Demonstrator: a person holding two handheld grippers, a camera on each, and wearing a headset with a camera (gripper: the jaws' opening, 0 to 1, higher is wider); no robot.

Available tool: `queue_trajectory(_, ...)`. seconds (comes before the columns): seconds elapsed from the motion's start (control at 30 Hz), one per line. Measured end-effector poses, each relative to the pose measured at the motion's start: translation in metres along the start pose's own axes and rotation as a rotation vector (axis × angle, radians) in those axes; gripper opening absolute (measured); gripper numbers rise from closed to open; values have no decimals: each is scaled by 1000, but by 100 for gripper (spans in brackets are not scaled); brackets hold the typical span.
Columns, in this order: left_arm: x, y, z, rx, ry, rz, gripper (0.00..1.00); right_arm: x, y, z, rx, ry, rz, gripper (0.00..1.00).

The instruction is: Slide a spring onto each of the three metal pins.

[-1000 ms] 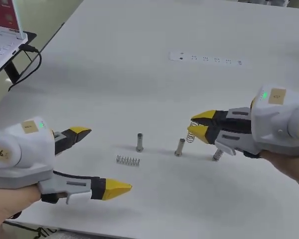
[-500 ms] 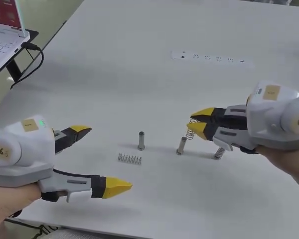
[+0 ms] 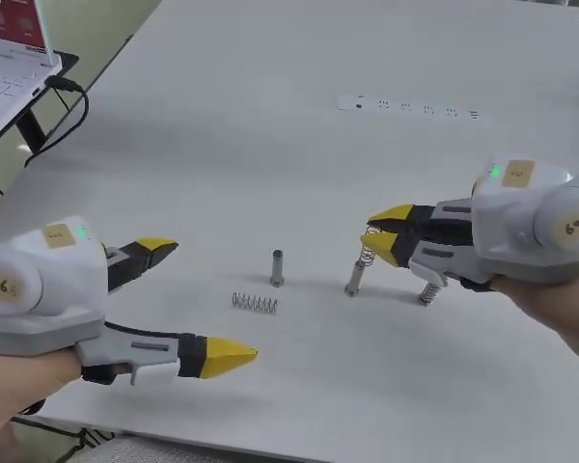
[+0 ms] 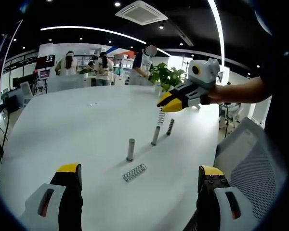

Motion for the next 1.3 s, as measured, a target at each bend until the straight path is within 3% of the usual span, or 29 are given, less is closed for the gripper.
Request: queue_trajectory(1.3, -4, 4, 1, -17, -7, 10, 98, 12, 11, 3, -3, -25, 32, 7)
Point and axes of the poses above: the centre of the closed fingertips' face, and the gripper's own axes: x roughly forward along the fingers, z roughly to its left, y roughly out of its underside, the point moved 9 cm from there along -x, roughly backward along the fingers, and after that the axes turned 8 degrees about -x, right-handed, at the moved point
